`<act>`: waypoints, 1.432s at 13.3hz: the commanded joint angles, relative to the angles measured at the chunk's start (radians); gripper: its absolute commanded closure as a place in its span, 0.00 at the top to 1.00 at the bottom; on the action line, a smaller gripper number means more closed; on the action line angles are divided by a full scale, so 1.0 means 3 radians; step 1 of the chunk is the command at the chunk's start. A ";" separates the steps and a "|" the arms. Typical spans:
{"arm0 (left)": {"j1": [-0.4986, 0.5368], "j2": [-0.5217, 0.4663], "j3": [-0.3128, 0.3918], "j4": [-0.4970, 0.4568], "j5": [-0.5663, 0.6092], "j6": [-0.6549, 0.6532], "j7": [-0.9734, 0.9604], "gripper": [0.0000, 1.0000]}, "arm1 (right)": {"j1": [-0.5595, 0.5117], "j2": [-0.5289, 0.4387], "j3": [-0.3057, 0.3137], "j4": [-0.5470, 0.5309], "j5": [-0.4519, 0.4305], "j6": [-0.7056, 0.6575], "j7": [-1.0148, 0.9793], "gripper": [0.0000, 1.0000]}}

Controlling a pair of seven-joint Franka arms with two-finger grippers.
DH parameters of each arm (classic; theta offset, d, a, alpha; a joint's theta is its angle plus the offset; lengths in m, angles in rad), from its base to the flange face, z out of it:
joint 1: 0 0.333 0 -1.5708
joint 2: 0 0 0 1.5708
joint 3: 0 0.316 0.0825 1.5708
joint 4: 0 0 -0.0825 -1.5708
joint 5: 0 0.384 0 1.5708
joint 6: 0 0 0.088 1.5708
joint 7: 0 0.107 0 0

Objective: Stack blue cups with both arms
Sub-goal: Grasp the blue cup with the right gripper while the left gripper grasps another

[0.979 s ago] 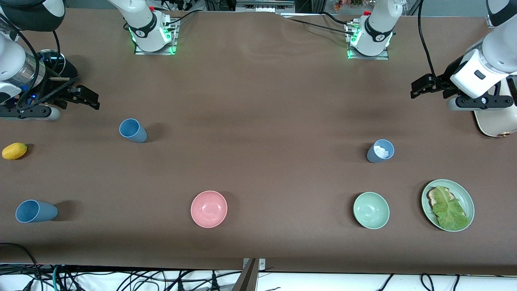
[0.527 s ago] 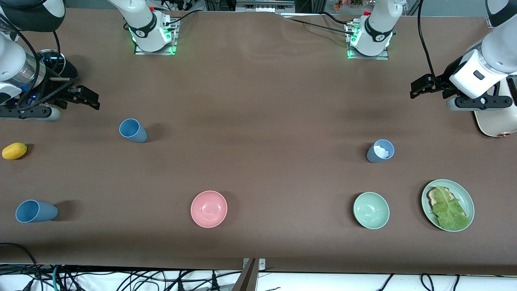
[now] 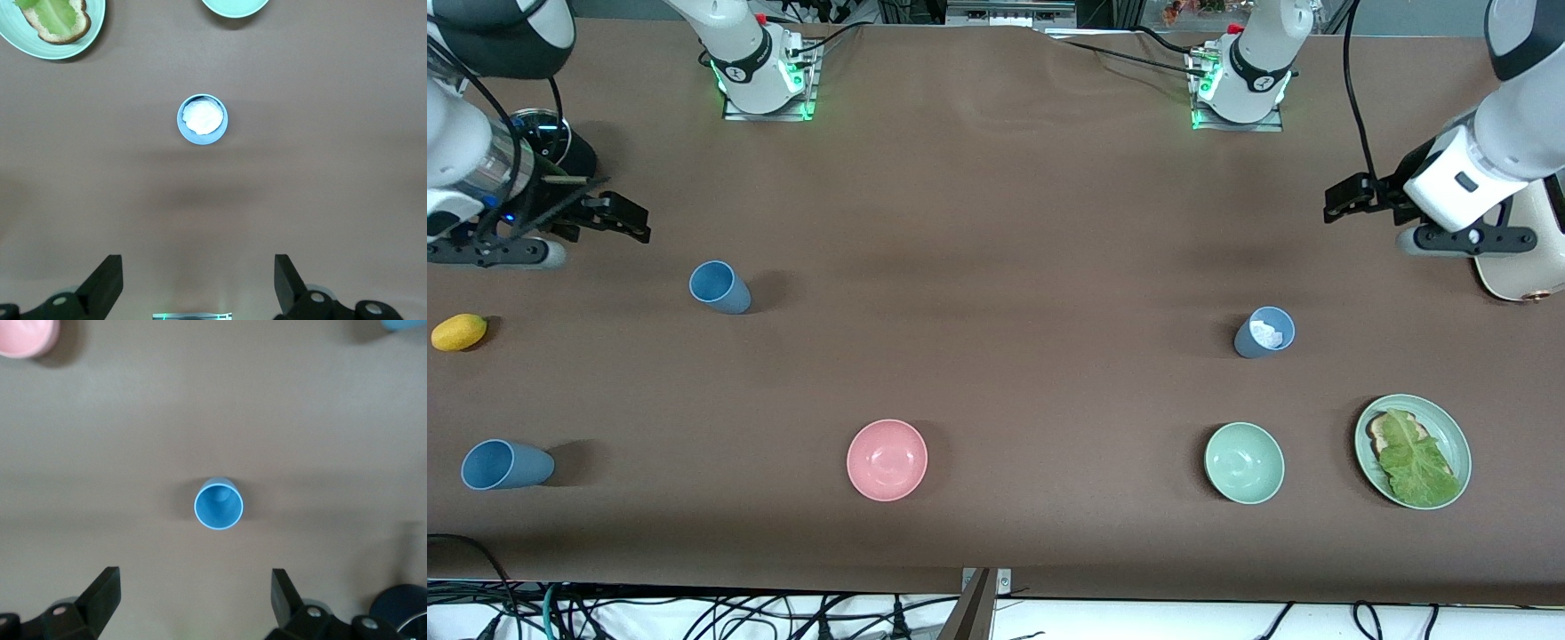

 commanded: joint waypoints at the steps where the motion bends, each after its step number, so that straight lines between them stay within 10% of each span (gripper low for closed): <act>1: 0.0031 0.0271 0.0009 0.0071 -0.0028 0.0280 0.0146 1.00 | -0.0004 0.0433 0.0023 0.0015 -0.0049 -0.0030 -0.0048 1.00; 7: 0.0205 0.0947 0.0025 0.0015 0.0150 0.1098 0.0820 1.00 | 0.0006 0.0378 0.0058 -0.1256 -0.0044 0.1176 0.0018 1.00; 12: 0.0236 0.1116 0.0020 -0.0582 0.0161 0.1961 0.0933 0.98 | 0.0047 0.0464 0.0104 -0.1350 -0.0054 0.1259 0.0085 1.00; 13: 0.0226 0.1126 0.0010 -0.0776 0.0161 0.2135 0.0969 0.72 | 0.0062 0.0515 0.0104 -0.1340 -0.0054 0.1274 0.0085 1.00; 15: 0.0185 0.1177 0.0009 -0.1053 0.0161 0.2499 0.0969 0.56 | 0.0088 0.0608 0.0104 -0.1304 -0.0064 0.1340 0.0079 1.00; 17: 0.0195 0.1218 0.0004 -0.1064 0.0161 0.2541 0.0969 0.02 | 0.0088 0.0634 0.0104 -0.1284 -0.0069 0.1351 0.0079 0.99; 19: 0.0185 0.1218 0.0004 -0.1044 0.0161 0.2521 0.0959 0.00 | 0.0083 0.0710 0.0099 -0.1212 -0.0075 0.1341 0.0074 0.81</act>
